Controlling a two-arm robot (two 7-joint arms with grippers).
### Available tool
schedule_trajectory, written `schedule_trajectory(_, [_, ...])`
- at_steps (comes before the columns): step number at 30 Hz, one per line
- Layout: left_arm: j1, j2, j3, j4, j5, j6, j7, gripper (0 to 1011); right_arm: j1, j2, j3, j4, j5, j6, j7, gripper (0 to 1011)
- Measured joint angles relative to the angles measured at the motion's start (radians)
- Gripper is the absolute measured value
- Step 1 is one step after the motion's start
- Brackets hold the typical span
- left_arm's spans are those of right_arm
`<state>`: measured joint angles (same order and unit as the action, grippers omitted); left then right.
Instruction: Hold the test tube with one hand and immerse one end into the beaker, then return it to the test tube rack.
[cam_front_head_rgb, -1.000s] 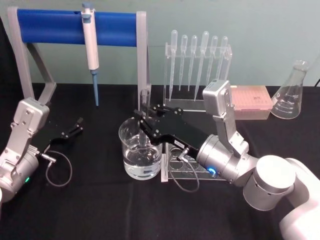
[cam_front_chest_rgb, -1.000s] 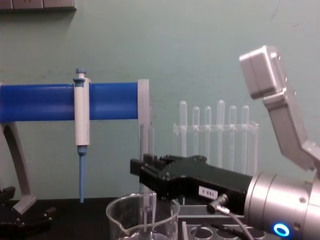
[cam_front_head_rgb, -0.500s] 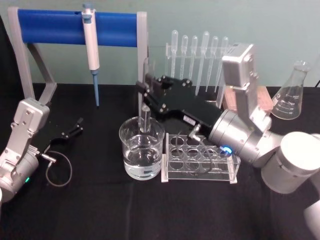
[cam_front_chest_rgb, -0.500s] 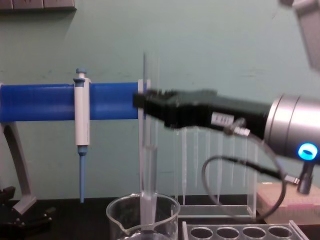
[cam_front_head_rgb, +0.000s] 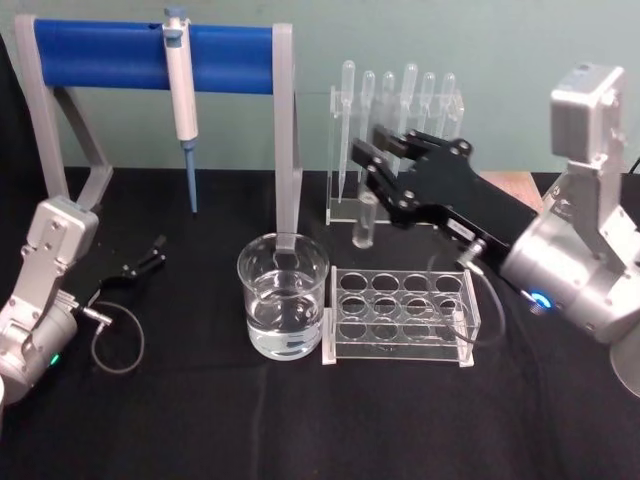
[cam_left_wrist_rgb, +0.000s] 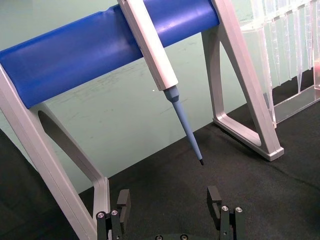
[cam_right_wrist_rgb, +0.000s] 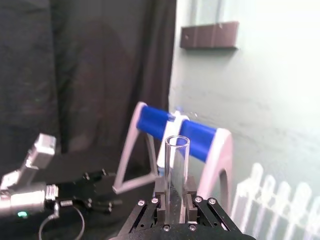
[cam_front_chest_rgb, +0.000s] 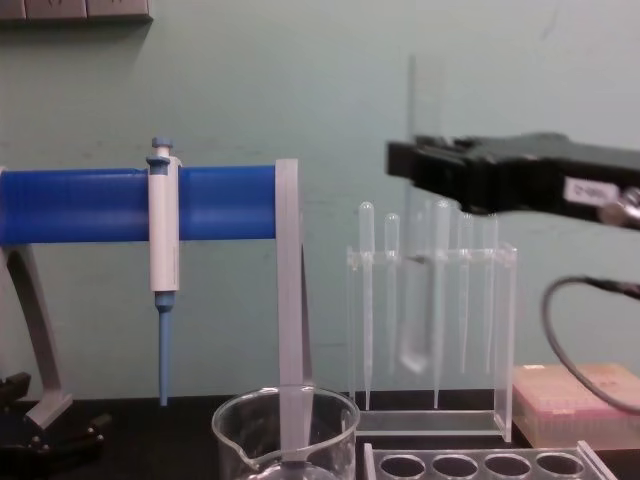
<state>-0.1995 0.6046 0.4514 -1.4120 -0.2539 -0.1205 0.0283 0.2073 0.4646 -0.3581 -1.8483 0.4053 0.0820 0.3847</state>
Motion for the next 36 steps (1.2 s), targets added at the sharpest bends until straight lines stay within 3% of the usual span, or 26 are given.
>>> schedule_trajectory(8, [0.0,0.0,0.0,0.0,0.0,0.0,0.0,1000,-0.06,0.007,0.021,0.042,0.009,-0.023,-0.011,225])
schedule_trajectory(20, [0.0,0.0,0.0,0.0,0.0,0.0,0.0,1000,-0.072,-0.007,0.007,0.095,-0.026,-0.051,-0.005,225])
schedule_trajectory(36, [0.0,0.0,0.0,0.0,0.0,0.0,0.0,1000,-0.099,-0.011,0.011,0.092,-0.055,-0.048,-0.006,225])
